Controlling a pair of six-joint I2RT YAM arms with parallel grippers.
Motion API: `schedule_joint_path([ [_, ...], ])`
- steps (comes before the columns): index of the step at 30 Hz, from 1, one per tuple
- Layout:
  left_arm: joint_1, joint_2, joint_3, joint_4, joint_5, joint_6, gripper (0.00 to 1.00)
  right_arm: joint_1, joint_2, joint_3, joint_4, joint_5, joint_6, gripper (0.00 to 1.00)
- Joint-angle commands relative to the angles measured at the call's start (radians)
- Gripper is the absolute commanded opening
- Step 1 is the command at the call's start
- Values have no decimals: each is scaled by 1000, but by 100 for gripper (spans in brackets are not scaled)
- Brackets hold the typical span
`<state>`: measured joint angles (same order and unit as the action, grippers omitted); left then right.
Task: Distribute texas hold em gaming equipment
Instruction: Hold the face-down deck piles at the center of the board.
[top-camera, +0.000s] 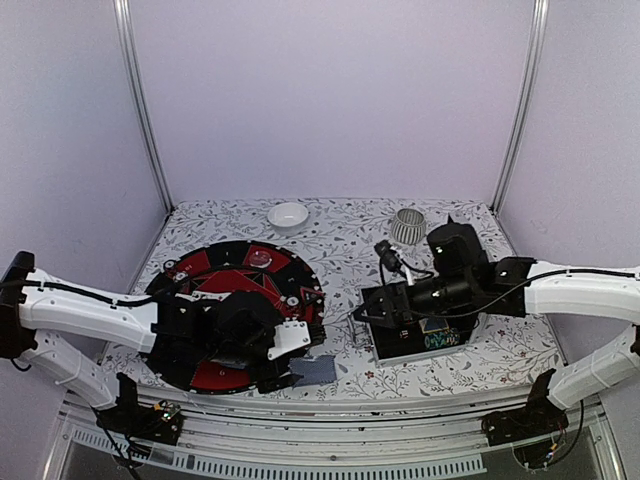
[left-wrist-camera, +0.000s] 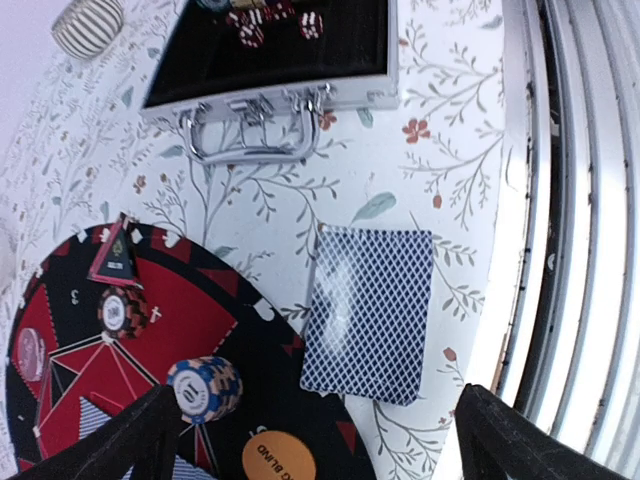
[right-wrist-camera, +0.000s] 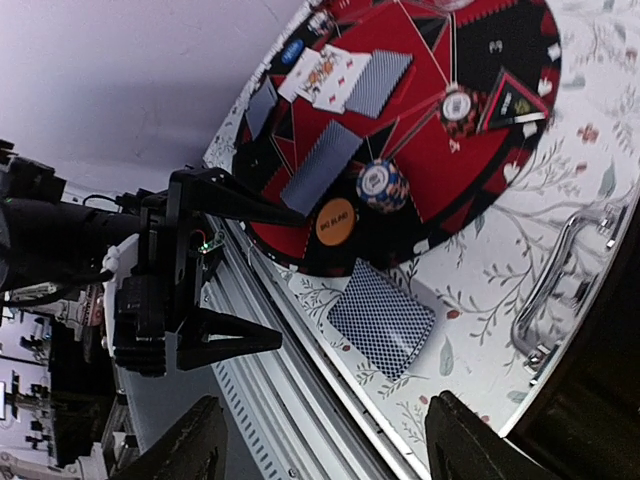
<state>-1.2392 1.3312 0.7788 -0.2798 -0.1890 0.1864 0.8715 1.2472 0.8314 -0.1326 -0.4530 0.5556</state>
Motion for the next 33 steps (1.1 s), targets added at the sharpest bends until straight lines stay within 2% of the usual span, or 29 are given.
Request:
schedule_joint_path([
  [1, -11, 68, -47, 158, 20, 5, 98, 80, 159, 21, 4, 3, 65, 65],
  [7, 13, 163, -72, 243, 108, -4, 97, 125, 330, 31, 46, -7, 92, 63],
  [11, 55, 228, -31, 215, 129, -32, 92, 164, 459, 77, 71, -56, 104, 62],
  [13, 67, 271, 2, 180, 159, -34, 89, 171, 499, 96, 77, -60, 101, 58],
  [14, 71, 294, 17, 160, 172, -36, 87, 172, 513, 91, 88, -53, 105, 51],
  [16, 73, 330, 41, 137, 184, -40, 87, 172, 531, 82, 107, -33, 119, 46],
  [21, 105, 367, 64, 128, 209, -65, 86, 170, 595, 96, 134, -48, 126, 44],
  [27, 129, 346, 29, 156, 289, -104, 78, 130, 587, 21, 232, -6, 168, 32],
  [33, 130, 359, 18, 162, 315, -132, 74, 128, 638, 33, 267, -21, 172, 32],
])
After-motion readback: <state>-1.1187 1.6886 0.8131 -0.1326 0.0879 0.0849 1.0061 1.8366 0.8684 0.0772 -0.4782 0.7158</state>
